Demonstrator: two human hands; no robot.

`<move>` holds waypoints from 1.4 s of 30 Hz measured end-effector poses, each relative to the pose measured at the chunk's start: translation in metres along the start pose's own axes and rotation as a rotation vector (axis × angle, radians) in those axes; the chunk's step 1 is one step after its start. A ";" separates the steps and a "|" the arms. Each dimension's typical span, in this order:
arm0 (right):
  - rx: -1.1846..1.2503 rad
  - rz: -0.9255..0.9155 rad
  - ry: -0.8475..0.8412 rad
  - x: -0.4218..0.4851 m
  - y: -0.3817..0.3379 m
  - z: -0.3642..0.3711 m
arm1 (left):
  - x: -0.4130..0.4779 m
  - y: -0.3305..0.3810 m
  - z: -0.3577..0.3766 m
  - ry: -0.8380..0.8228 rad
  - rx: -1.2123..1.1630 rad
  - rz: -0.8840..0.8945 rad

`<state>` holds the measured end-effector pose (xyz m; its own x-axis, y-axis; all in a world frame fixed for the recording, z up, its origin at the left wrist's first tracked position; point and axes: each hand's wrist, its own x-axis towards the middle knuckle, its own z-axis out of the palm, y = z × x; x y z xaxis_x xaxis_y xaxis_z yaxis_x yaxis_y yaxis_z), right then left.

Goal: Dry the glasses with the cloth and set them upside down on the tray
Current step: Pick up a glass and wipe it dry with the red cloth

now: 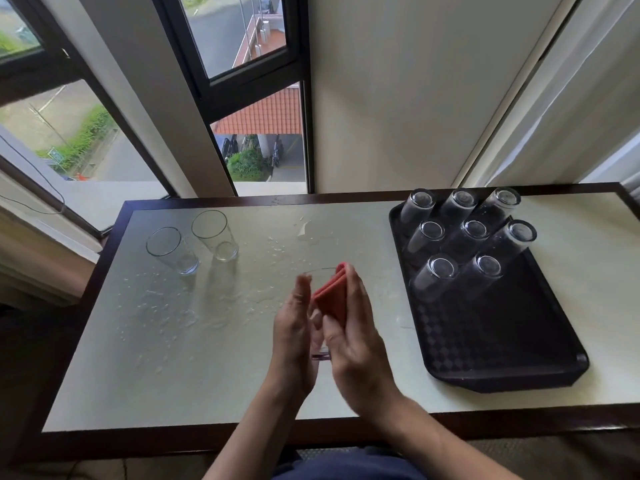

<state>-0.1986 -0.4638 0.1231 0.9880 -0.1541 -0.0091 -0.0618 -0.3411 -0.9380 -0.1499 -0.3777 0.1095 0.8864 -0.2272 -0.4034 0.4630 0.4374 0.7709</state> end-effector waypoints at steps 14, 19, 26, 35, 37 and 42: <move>0.088 0.062 -0.005 -0.014 0.011 0.001 | -0.012 -0.002 0.000 0.050 0.130 0.029; 0.417 0.254 -0.011 0.027 0.020 -0.013 | -0.016 -0.005 0.009 0.118 0.169 0.035; 0.117 0.086 -0.009 -0.011 0.013 0.001 | -0.009 -0.008 0.002 0.112 0.111 -0.035; 0.333 0.185 0.025 0.024 0.016 -0.007 | -0.013 -0.015 0.016 0.108 0.133 0.018; 0.202 0.071 0.016 0.007 0.010 -0.001 | -0.009 -0.016 0.008 0.112 0.088 0.034; 0.124 0.063 -0.038 0.003 0.018 0.004 | -0.007 -0.016 0.001 0.275 0.099 0.028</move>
<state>-0.1961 -0.4666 0.1048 0.9875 -0.1356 -0.0799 -0.1080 -0.2145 -0.9707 -0.1633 -0.3841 0.0999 0.8713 0.0338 -0.4896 0.4485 0.3504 0.8223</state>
